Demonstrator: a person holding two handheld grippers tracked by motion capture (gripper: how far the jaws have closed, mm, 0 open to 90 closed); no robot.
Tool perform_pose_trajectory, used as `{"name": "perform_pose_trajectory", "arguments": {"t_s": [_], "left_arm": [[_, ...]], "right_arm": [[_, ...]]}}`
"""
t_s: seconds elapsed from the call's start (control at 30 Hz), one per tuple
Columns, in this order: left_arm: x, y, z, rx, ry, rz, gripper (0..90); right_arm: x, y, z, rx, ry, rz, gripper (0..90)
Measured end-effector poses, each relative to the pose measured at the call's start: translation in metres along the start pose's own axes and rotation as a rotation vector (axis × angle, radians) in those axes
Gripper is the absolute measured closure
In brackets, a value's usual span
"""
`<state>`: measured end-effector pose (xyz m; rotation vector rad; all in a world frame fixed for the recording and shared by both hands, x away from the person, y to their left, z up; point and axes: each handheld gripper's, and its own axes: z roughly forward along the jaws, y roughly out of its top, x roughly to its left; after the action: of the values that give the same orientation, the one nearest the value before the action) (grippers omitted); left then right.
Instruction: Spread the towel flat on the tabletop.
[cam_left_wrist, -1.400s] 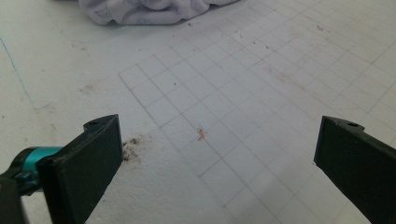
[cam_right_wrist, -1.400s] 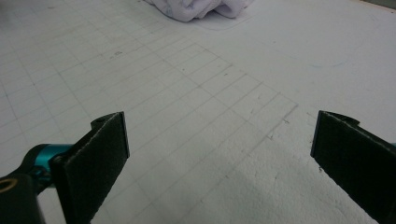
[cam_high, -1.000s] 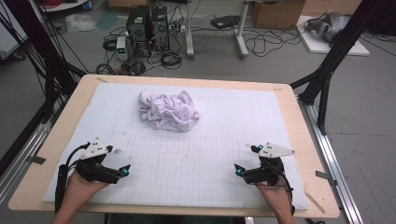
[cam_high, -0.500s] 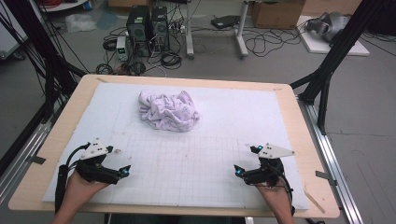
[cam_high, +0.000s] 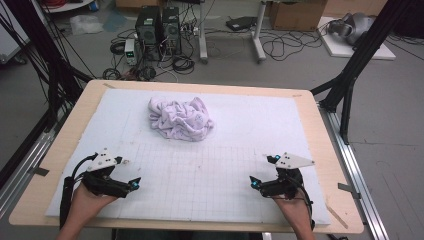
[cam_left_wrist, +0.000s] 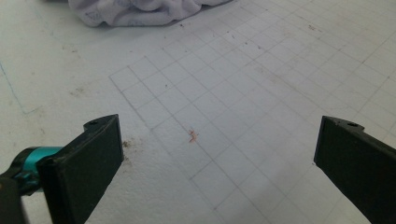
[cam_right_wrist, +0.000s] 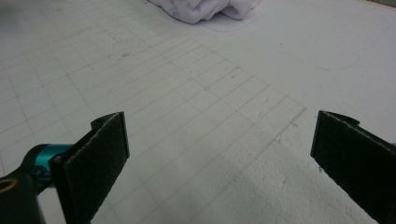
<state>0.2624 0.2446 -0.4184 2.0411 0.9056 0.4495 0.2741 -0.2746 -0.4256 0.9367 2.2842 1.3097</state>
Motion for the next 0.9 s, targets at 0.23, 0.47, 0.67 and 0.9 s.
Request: {"name": "perform_pose_trajectory", "arguments": {"t_s": [0.23, 0.47, 0.67, 0.9], "left_arm": [[0.001, -0.001, -0.001, -0.001, 0.007, -0.005, 1.9], [0.0, -0.001, -0.001, -0.001, 0.001, -0.003, 1.9], [0.001, -0.001, -0.001, -0.005, 0.004, -0.01, 1.9], [0.002, -0.001, -0.001, 0.001, 0.003, -0.007, 1.9]], "right_arm": [[0.001, 0.004, 0.002, 0.002, 0.023, 0.008, 3.3], [0.002, 0.01, 0.002, 0.008, 0.034, 0.001, 3.3], [0.0, 0.023, 0.005, 0.013, 0.042, -0.014, 3.3], [-0.005, 0.04, 0.016, 0.028, 0.048, -0.038, 3.3]]}}
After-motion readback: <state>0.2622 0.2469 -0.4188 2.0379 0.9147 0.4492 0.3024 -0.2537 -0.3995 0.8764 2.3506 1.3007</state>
